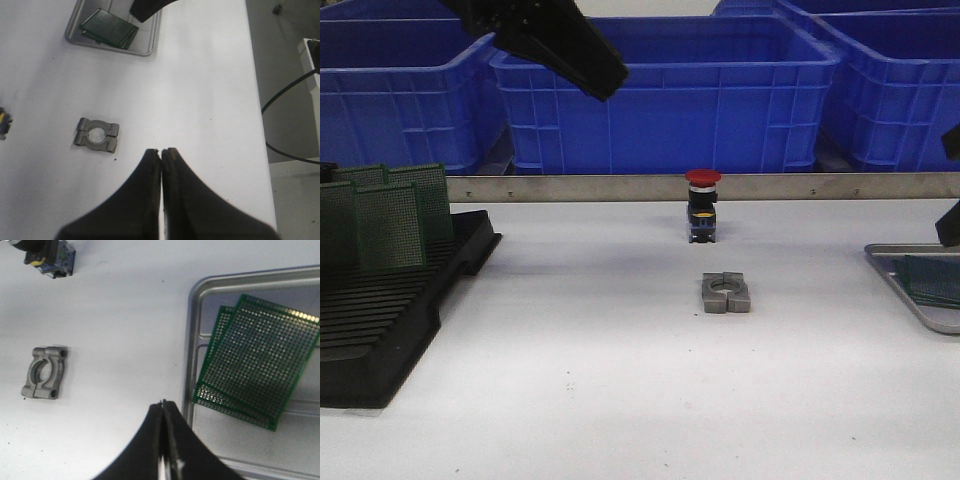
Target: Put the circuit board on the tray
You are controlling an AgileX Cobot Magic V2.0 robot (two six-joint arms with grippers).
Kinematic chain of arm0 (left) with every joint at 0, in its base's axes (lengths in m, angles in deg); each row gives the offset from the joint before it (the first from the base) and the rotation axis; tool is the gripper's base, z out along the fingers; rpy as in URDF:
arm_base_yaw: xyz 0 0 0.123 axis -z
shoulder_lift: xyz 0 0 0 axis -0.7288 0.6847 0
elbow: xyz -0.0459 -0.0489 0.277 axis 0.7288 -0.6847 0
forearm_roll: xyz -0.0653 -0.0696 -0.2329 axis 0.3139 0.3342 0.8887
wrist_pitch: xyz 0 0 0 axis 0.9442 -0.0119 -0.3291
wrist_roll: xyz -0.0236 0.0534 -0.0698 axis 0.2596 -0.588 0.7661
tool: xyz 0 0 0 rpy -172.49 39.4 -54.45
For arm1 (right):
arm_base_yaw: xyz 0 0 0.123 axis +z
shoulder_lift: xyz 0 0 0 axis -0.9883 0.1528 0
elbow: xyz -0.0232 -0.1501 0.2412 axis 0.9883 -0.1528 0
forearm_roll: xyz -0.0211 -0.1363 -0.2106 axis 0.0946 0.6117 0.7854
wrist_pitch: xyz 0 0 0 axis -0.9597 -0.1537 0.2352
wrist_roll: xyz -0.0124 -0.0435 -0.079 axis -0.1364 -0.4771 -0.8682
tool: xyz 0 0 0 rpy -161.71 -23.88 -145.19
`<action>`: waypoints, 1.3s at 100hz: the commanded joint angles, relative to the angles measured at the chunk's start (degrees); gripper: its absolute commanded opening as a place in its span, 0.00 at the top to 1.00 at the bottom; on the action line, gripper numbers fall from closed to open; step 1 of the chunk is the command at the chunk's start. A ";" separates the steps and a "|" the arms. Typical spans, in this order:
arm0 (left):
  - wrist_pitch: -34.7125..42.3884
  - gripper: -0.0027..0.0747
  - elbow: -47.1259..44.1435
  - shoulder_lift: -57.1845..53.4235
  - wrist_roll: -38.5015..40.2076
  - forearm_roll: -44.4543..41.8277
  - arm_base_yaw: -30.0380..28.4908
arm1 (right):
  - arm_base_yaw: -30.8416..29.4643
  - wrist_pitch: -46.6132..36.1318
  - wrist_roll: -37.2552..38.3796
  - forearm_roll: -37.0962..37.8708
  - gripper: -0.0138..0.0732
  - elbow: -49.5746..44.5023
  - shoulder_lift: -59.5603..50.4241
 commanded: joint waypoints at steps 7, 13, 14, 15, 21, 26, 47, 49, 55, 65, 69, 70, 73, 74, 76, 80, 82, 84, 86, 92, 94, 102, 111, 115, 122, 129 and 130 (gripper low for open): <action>-2.35 0.99 1.59 -3.41 3.03 3.89 -3.17 | 1.29 1.36 -1.34 -0.82 0.91 1.05 -6.06; -0.88 0.99 1.59 -4.11 4.35 3.48 -4.05 | 2.66 0.90 -1.34 -0.72 0.91 1.00 -7.80; -0.70 0.99 1.45 -4.30 4.66 3.47 -4.23 | 2.83 0.84 -1.34 -0.66 0.91 1.00 -8.24; -0.24 0.99 1.47 -4.42 4.84 3.33 -4.39 | 3.19 0.72 -1.39 -0.66 0.91 0.92 -8.48; 1.69 0.99 1.47 -5.58 6.38 2.14 -4.79 | 4.78 -0.26 -1.58 -0.58 0.91 0.54 -10.74; 3.59 0.99 1.34 -6.68 8.21 0.94 -5.18 | 6.30 -1.95 -1.77 -0.54 0.91 -0.34 -12.72; 13.64 0.99 -3.43 -13.85 12.80 -3.42 -5.17 | 11.94 -11.75 -2.20 -0.54 0.91 -5.27 -22.33; 15.15 0.99 -4.38 -14.81 13.17 -3.42 -5.17 | 12.40 -12.57 -2.20 -0.54 0.91 -5.54 -23.30; 20.57 0.99 -7.37 -17.59 14.09 -3.45 -5.17 | 13.59 -14.89 -2.25 -0.54 0.91 -6.71 -25.98; 31.53 0.99 -14.36 -23.56 16.73 -3.55 -5.17 | 14.63 -17.21 -2.32 -0.54 0.91 -8.34 -30.99; 35.95 0.99 -16.85 -25.68 17.20 -3.55 -5.17 | 14.62 -17.31 -2.32 -0.54 0.91 -8.99 -32.64; 36.63 0.99 -17.84 -26.53 17.33 -3.55 -5.17 | 14.62 -17.31 -2.32 -0.54 0.91 -9.11 -33.29; 39.25 0.99 -19.82 -28.20 17.62 -3.55 -5.17 | 14.62 -17.43 -2.32 -0.54 0.91 -9.66 -34.62; 40.54 0.99 -20.30 -29.03 17.62 -3.55 -5.17 | 14.62 -17.50 -2.32 -0.54 0.91 -9.78 -35.30; 42.28 0.99 -21.77 -29.87 17.62 -3.55 -5.17 | 14.62 -17.66 -2.32 -0.54 0.91 -10.05 -35.96; 45.08 0.99 -24.61 -32.34 17.62 -3.45 -5.17 | 14.62 -18.21 -2.44 -0.54 0.91 -10.77 -37.86; 46.64 0.99 -26.03 -33.54 17.62 -3.35 -5.17 | 14.62 -18.43 -2.75 -0.54 0.91 -11.14 -38.81; 48.07 0.99 -27.38 -34.73 17.62 -3.35 -5.17 | 14.62 -18.74 -3.15 -0.54 0.91 -11.40 -39.77; 49.29 0.99 -28.69 -35.91 17.62 -3.19 -5.17 | 14.62 -19.04 -3.62 -0.54 0.91 -11.83 -40.70; 52.61 0.99 -32.10 -38.97 17.62 -3.10 -5.17 | 14.62 -19.65 -4.64 -0.54 0.91 -13.09 -43.01; 53.33 0.99 -33.34 -40.13 17.62 -2.91 -5.17 | 14.62 -19.72 -4.78 -0.49 0.91 -13.46 -43.99; 58.01 0.99 -38.01 -44.81 17.62 -1.81 -5.17 | 14.62 -20.02 -4.78 -0.52 0.91 -15.00 -47.72; 62.97 0.99 -43.39 -49.75 17.62 -1.03 -5.17 | 14.62 -20.15 -4.78 -0.52 0.91 -16.80 -51.58; 64.59 0.99 -45.80 -52.35 17.62 -0.79 -5.17 | 14.62 -20.21 -4.78 -0.52 0.91 -17.69 -53.55; 67.28 0.99 -49.61 -56.56 17.62 -0.35 -5.17 | 14.62 -20.42 -4.78 -0.52 0.91 -19.07 -56.78; 69.37 0.99 -53.08 -61.09 17.62 -0.35 -5.20 | 14.62 -20.83 -4.78 -0.52 0.91 -20.30 -59.78; 69.70 0.99 -53.41 -62.00 17.62 -0.35 -5.20 | 14.62 -20.98 -4.78 -0.52 0.91 -20.42 -60.07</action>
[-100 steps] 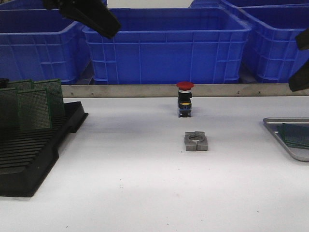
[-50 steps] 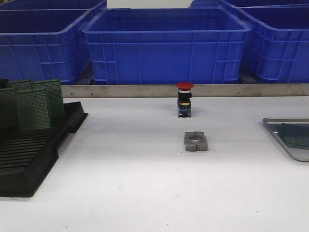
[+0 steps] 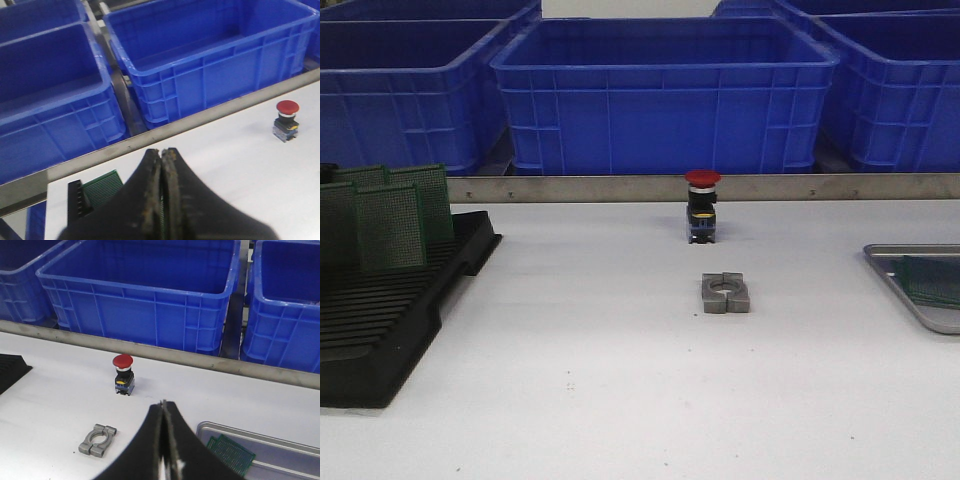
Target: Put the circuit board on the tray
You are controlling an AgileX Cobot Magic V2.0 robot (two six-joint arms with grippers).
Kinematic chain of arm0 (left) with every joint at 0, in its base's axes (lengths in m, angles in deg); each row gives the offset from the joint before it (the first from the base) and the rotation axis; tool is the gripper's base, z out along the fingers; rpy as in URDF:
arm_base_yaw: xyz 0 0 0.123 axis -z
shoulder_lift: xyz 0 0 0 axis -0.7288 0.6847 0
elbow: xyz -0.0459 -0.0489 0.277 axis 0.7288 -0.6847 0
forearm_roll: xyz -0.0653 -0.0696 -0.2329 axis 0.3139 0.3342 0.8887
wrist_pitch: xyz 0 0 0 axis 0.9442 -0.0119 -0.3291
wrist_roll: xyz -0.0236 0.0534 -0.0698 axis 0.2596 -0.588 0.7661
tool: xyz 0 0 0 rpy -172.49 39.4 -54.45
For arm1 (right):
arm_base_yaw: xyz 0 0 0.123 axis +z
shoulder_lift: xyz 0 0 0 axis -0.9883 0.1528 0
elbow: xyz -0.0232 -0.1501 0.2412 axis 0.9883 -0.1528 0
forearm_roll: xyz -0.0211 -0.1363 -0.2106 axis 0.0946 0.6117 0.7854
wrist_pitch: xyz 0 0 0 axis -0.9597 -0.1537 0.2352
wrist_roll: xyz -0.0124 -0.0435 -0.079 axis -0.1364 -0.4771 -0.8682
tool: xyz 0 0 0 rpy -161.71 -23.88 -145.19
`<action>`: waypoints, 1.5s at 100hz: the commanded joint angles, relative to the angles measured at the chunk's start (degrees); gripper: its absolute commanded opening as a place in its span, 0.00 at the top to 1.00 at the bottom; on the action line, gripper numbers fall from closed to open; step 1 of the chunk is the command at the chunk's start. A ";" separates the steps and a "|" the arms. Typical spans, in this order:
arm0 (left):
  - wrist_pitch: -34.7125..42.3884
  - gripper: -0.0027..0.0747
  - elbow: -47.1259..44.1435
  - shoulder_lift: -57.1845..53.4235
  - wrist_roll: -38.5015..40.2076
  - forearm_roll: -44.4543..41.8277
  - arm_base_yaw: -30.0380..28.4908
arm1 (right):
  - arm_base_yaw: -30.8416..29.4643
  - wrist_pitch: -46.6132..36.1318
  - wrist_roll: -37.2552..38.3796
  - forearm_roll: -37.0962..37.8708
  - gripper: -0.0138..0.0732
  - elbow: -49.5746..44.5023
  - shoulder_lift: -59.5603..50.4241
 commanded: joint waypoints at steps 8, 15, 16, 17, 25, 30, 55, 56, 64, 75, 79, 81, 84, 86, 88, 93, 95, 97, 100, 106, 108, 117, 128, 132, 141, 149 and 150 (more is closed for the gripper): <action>7.59 0.99 -5.32 -10.35 0.65 1.34 -0.19 | 0.13 -2.43 -0.72 -0.87 0.91 -1.00 -6.42; 7.96 0.99 -7.84 -14.49 0.65 1.34 -0.19 | 0.13 -3.02 -0.72 -0.87 0.91 -2.04 -9.07; 7.96 0.99 -8.08 -14.86 0.65 1.34 -0.19 | 0.13 -3.09 -0.72 -0.87 0.91 -2.17 -9.32; 7.96 0.99 -8.55 -15.60 0.65 1.34 -0.19 | 0.13 -3.18 -0.72 -0.87 0.91 -2.27 -9.81; 7.75 0.99 -11.03 -19.24 0.54 1.10 -0.29 | 0.13 -3.36 -0.72 -0.87 0.91 -3.31 -12.44; 7.75 0.99 -12.47 -21.24 0.54 1.10 -0.29 | 0.13 -3.24 -0.72 -0.87 0.91 -3.79 -14.01; 6.41 0.99 -17.32 -29.25 0.54 1.10 -0.29 | 0.13 -2.71 -0.72 -0.87 0.91 -5.76 -19.60; 6.41 0.99 -17.34 -29.36 0.54 1.10 -0.29 | 0.13 -2.71 -0.72 -0.87 0.91 -5.79 -19.68; 6.41 0.99 -18.32 -30.02 0.54 1.10 -0.29 | 0.13 -2.65 -0.72 -0.87 0.91 -6.11 -19.87; 6.29 0.99 -18.76 -30.02 0.54 1.10 -0.29 | 0.13 -2.59 -0.72 -0.87 0.91 -6.22 -19.82; 6.29 0.99 -18.85 -30.02 0.54 1.10 -0.29 | 0.13 -2.59 -0.72 -0.87 0.91 -6.22 -19.82; 6.29 0.99 -18.85 -30.02 0.54 1.10 -0.29 | 0.13 -2.59 -0.72 -0.87 0.91 -6.22 -19.82; 6.29 0.99 -18.85 -30.02 0.54 1.10 -0.29 | 0.13 -2.59 -0.72 -0.87 0.91 -6.22 -19.82; 6.29 0.99 -18.85 -30.02 0.54 1.10 -0.29 | 0.13 -2.59 -0.72 -0.87 0.91 -6.22 -19.82; 6.29 0.99 -18.85 -30.02 0.54 1.10 -0.29 | 0.13 -2.59 -0.72 -0.87 0.91 -6.22 -19.82; 6.29 0.99 -18.85 -30.02 0.54 1.10 -0.29 | 0.13 -2.59 -0.72 -0.87 0.91 -6.22 -19.82; 6.29 0.99 -18.85 -30.02 0.54 1.10 -0.29 | 0.13 -2.59 -0.72 -0.87 0.91 -6.22 -19.82; 6.29 0.99 -18.85 -30.02 0.54 1.10 -0.29 | 0.13 -2.59 -0.72 -0.87 0.91 -6.22 -19.82; 6.29 0.99 -18.85 -30.02 0.54 1.10 -0.29 | 0.13 -2.59 -0.72 -0.87 0.91 -6.22 -19.82; 6.29 0.99 -18.85 -30.02 0.54 1.10 -0.29 | 0.13 -2.59 -0.72 -0.87 0.91 -6.22 -19.82; 6.29 0.99 -18.85 -30.02 0.54 1.10 -0.29 | 0.13 -2.59 -0.72 -0.87 0.91 -6.22 -19.82; 6.29 0.99 -18.85 -30.02 0.54 1.10 -0.29 | 0.13 -2.59 -0.72 -0.87 0.91 -6.22 -19.82; 6.29 0.99 -18.85 -30.02 0.54 1.10 -0.29 | 0.13 -2.59 -0.72 -0.87 0.91 -6.22 -19.82; 6.29 0.99 -18.85 -30.02 0.54 1.10 -0.29 | 0.13 -2.59 -0.72 -0.87 0.91 -6.22 -19.82; 6.29 0.99 -18.85 -30.02 0.54 1.10 -0.29 | 0.13 -2.59 -0.72 -0.87 0.91 -6.22 -19.82; 6.29 0.99 -18.85 -30.65 0.54 1.49 -0.86 | 0.13 -2.59 -0.72 -0.87 0.91 -6.22 -19.82; 6.29 0.99 -18.85 -30.88 0.54 1.61 -0.96 | 0.13 -2.59 -0.72 -0.87 0.91 -6.22 -19.82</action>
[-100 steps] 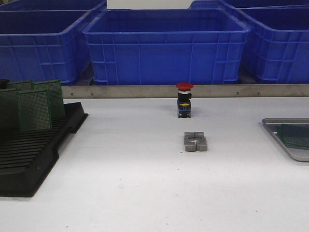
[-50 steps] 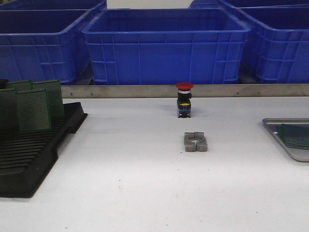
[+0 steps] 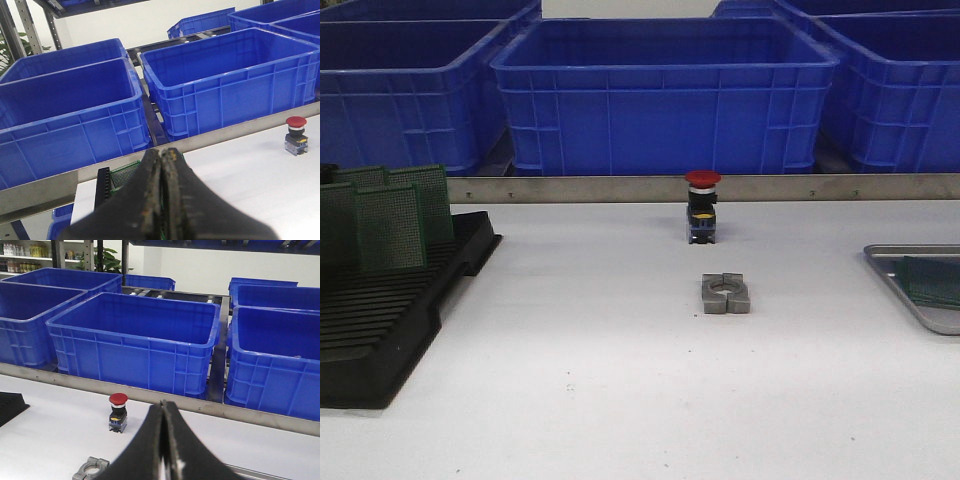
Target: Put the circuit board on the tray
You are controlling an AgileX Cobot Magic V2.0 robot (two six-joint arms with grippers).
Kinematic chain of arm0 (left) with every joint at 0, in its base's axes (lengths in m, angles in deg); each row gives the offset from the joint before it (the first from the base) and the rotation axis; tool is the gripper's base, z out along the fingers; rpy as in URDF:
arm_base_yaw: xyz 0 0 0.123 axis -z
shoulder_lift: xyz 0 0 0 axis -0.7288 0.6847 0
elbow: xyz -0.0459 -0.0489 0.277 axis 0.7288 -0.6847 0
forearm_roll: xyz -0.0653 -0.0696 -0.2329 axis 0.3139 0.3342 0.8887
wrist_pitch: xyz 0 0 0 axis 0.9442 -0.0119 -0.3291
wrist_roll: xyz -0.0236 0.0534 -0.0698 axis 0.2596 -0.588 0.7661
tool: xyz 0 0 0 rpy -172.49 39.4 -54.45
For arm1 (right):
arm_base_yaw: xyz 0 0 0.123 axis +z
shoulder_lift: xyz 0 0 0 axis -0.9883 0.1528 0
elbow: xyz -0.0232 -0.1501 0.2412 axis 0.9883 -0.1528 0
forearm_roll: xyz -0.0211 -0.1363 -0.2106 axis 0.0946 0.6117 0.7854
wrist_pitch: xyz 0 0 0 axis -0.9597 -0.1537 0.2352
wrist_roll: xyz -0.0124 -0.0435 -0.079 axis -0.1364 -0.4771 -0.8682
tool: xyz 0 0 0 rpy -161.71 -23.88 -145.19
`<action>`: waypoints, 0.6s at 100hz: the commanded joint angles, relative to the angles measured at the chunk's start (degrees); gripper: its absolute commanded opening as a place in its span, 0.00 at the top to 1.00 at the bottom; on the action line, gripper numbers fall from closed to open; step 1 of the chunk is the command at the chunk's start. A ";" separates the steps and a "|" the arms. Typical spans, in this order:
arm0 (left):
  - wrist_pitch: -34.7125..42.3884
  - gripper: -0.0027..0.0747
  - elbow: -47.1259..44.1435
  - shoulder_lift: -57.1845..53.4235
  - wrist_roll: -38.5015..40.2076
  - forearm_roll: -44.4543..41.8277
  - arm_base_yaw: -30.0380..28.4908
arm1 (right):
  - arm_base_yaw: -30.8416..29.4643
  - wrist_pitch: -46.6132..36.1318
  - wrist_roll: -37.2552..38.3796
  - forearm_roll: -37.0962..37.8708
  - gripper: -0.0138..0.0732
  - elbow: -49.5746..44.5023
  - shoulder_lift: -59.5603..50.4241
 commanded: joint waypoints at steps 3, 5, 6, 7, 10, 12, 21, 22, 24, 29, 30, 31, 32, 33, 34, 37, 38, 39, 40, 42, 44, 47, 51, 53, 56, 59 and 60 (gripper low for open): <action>2.62 0.99 1.49 -0.83 0.54 1.46 -1.04 | 0.13 -1.00 -0.41 -0.87 0.91 1.54 0.36; 2.62 0.99 1.49 -1.20 0.54 1.67 -1.27 | 0.13 -1.00 -0.41 -0.87 0.91 1.54 0.36; 2.85 0.99 1.49 -1.21 0.54 1.67 -1.51 | 0.13 -1.00 -0.41 -0.87 0.91 1.54 0.36; 2.79 0.99 1.49 -1.49 0.54 1.67 -1.61 | 0.13 -1.00 -0.41 -0.87 0.91 1.54 0.36; 3.25 0.99 1.45 -1.83 0.54 1.67 -1.96 | 0.13 -1.00 -0.41 -0.87 0.91 1.54 0.36; 3.50 0.99 1.34 -1.97 0.54 1.56 -2.16 | 0.13 -1.00 -0.41 -0.87 0.91 1.54 0.36; 3.52 0.99 0.97 -3.10 4.62 -1.74 -3.73 | 0.13 -1.00 -0.41 -0.87 0.91 1.54 0.36; 3.52 0.99 0.85 -3.22 5.42 -3.34 -4.15 | 0.13 -1.00 -0.41 -0.87 0.91 1.54 0.36; 3.38 0.99 0.72 -3.61 8.29 -5.25 -4.61 | 0.13 -1.00 -0.41 -0.87 0.91 1.54 0.36; 2.60 0.99 0.25 -4.48 17.44 -14.54 -6.79 | 0.13 -1.00 -0.41 -0.87 0.91 1.54 0.36; 2.27 0.99 -0.03 -4.71 18.98 -15.80 -7.09 | 0.13 -1.00 -0.41 -0.87 0.91 1.54 0.36; 2.27 0.99 -0.16 -4.82 22.10 -17.09 -7.39 | 0.13 -1.00 -0.41 -0.87 0.91 1.54 0.36; 2.27 0.99 -0.28 -4.94 23.65 -19.64 -7.99 | 0.13 -1.00 -0.41 -0.87 0.91 1.54 0.36; 2.27 0.99 -0.56 -5.18 26.74 -20.93 -8.29 | 0.13 -1.00 -0.41 -0.87 0.91 1.54 0.36; 2.27 0.99 -0.74 -5.28 28.24 -23.52 -8.89 | 0.13 -1.00 -0.41 -0.87 0.91 1.54 0.36; 2.27 0.99 -1.71 -5.80 34.16 -28.61 -10.03 | 0.13 -1.00 -0.41 -0.87 0.91 1.54 0.36; 2.27 0.99 -1.94 -5.90 37.01 -29.81 -10.30 | 0.13 -1.00 -0.41 -0.87 0.91 1.54 0.36; 2.27 0.99 -2.16 -6.01 38.40 -32.11 -10.80 | 0.13 -1.00 -0.41 -0.87 0.91 1.54 0.36; 2.27 0.99 -2.64 -6.27 41.11 -33.22 -11.04 | 0.13 -1.00 -0.41 -0.87 0.91 1.54 0.36; 2.27 0.99 -3.40 -6.65 43.74 -36.46 -11.71 | 0.13 -1.00 -0.41 -0.87 0.91 1.54 0.36; 2.27 0.99 -4.18 -6.93 47.44 -39.55 -12.26 | 0.13 -1.00 -0.41 -0.87 0.91 1.54 0.36; 2.27 0.99 -5.27 -7.72 52.74 -43.27 -12.82 | 0.13 -1.00 -0.41 -0.87 0.91 1.54 0.36; 2.27 0.99 -7.03 -8.67 56.80 -48.05 -13.37 | 0.13 -1.00 -0.41 -0.87 0.91 1.54 0.36; 2.27 0.99 -7.68 -9.30 58.68 -49.88 -13.50 | 0.13 -1.00 -0.41 -0.87 0.91 1.54 0.36; 2.27 0.99 -9.41 -10.52 60.23 -51.33 -13.77 | 0.13 -1.00 -0.41 -0.87 0.91 1.54 0.36; 2.27 0.99 -10.84 -11.63 60.57 -51.56 -13.76 | 0.13 -1.00 -0.41 -0.87 0.91 1.54 0.36; 2.27 0.99 -11.21 -11.92 60.57 -51.43 -13.76 | 0.13 -1.00 -0.41 -0.87 0.91 1.54 0.36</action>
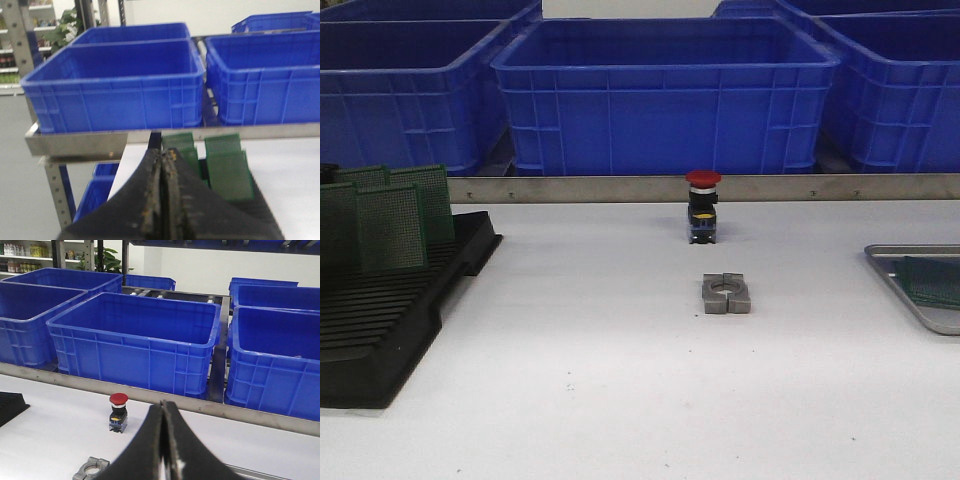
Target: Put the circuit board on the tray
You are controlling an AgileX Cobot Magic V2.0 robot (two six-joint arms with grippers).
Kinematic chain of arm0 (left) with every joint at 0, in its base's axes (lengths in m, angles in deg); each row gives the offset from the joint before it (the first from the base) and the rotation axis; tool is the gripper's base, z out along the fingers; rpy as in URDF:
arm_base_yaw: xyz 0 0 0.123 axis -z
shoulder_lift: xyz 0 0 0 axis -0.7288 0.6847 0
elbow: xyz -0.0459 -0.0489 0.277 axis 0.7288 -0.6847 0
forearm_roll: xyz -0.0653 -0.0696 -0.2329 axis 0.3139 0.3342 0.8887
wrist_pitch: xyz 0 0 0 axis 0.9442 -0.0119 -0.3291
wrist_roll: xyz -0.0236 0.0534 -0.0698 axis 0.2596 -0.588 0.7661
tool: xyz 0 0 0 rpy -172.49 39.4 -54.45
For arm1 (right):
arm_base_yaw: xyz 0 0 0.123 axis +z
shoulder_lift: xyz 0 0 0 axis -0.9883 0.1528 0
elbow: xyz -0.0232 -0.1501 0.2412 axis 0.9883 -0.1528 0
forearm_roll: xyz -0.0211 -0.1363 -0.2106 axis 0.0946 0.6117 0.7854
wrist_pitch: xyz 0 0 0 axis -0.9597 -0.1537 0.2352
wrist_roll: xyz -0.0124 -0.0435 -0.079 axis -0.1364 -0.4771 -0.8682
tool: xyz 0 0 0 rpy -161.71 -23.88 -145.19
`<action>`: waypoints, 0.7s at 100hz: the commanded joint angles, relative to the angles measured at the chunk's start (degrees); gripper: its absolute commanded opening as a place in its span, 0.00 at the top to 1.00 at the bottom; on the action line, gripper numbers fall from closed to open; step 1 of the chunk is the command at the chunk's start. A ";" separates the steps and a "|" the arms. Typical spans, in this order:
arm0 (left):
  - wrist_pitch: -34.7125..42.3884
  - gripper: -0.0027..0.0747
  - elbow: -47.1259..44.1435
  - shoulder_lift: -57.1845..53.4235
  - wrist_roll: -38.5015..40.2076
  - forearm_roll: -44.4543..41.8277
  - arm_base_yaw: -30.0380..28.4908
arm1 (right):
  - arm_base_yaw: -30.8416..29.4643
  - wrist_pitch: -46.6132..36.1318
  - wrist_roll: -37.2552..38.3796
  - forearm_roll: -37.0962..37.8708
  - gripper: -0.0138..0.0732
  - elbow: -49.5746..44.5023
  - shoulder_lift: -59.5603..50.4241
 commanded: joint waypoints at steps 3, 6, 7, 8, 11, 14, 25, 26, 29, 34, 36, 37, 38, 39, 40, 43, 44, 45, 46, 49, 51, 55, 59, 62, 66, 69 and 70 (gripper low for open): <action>3.57 0.99 -3.43 -3.44 6.53 -5.20 -0.40 | 0.13 -1.00 -0.41 -0.87 0.91 1.54 0.36; 3.57 0.99 -5.03 -4.79 6.53 -5.20 -0.27 | 0.13 -1.00 -0.41 -0.87 0.91 1.54 0.36; 3.57 0.99 -5.43 -5.13 6.53 -5.20 -0.27 | 0.13 -1.00 -0.41 -0.87 0.91 1.54 0.36; 3.57 0.99 -6.22 -5.86 6.53 -5.20 -0.27 | 0.13 -1.00 -0.41 -0.87 0.91 1.54 0.36; 1.35 0.99 -6.90 -7.45 6.53 -5.05 -0.27 | 0.13 -1.00 -0.41 -0.87 0.91 1.54 0.36; -3.66 0.99 -6.43 -9.01 6.53 -5.05 -0.27 | 0.13 -1.00 -0.41 -0.87 0.91 1.54 0.36; -5.08 0.99 -6.56 -8.54 6.53 -5.18 -0.27 | 0.07 -1.01 -0.41 -0.87 0.91 1.54 0.43; -5.10 0.99 -6.56 -8.54 6.53 -5.18 -0.27 | 0.07 -1.14 -0.41 -0.87 0.91 1.54 0.43; -5.37 0.99 -6.56 -8.54 6.53 -5.18 -0.27 | 0.07 -1.16 -0.41 -0.87 0.91 1.54 0.43; -5.91 0.99 -6.56 -8.54 6.53 -5.26 -0.18 | 0.07 -1.16 -0.41 -0.87 0.91 1.54 0.43; -6.08 0.99 -6.56 -8.54 6.42 -5.26 -0.18 | 0.07 -1.16 -0.41 -0.87 0.91 1.54 0.43; -6.21 0.99 -6.56 -8.54 6.42 -5.26 -0.18 | 0.07 -1.16 -0.41 -0.87 0.91 1.54 0.43; -6.37 0.99 -6.56 -8.54 6.42 -5.26 -0.18 | 0.07 -1.16 -0.41 -0.87 0.91 1.54 0.43; -6.55 0.99 -6.56 -8.54 6.42 -5.26 -0.18 | 0.07 -1.16 -0.41 -0.87 0.91 1.54 0.43; -6.58 0.99 -6.56 -8.54 6.42 -5.26 -0.18 | 0.07 -1.16 -0.41 -0.87 0.91 1.54 0.43; -6.81 0.99 -6.56 -8.54 6.42 -5.26 -0.18 | 0.07 -1.16 -0.41 -0.87 0.91 1.54 0.43; -6.81 0.99 -6.56 -8.54 6.42 -5.26 -0.18 | 0.07 -1.16 -0.41 -0.87 0.91 1.54 0.43; -6.92 0.99 -6.56 -8.54 6.42 -5.26 -0.18 | 0.07 -1.16 -0.41 -0.87 0.91 1.54 0.43; -6.89 0.99 -6.56 -8.54 6.42 -5.26 -0.18 | 0.07 -1.16 -0.41 -0.87 0.91 1.54 0.43; -6.89 0.99 -6.56 -8.54 6.42 -5.26 -0.18 | 0.07 -1.16 -0.41 -0.87 0.91 1.54 0.43; -6.89 0.99 -6.56 -8.54 6.42 -5.26 -0.18 | 0.07 -1.16 -0.41 -0.87 0.91 1.54 0.43; -6.89 0.99 -6.56 -8.54 6.42 -5.26 -0.18 | 0.07 -1.16 -0.41 -0.87 0.91 1.54 0.43; -6.77 0.99 -6.56 -8.54 6.42 -5.26 -0.18 | 0.07 -1.16 -0.41 -0.87 0.91 1.54 0.43; -6.77 0.99 -6.56 -8.54 6.42 -5.26 -0.18 | 0.07 -1.16 -0.41 -0.87 0.91 1.54 0.43; -6.77 0.99 -6.56 -8.54 6.42 -5.26 -0.18 | 0.07 -1.16 -0.41 -0.87 0.91 1.54 0.43; -6.77 0.99 -6.56 -8.54 6.42 -5.26 -0.18 | 0.07 -1.16 -0.41 -0.87 0.91 1.54 0.43; -6.77 0.99 -6.56 -8.54 6.42 -5.26 -0.18 | 0.07 -1.16 -0.41 -0.87 0.91 1.54 0.43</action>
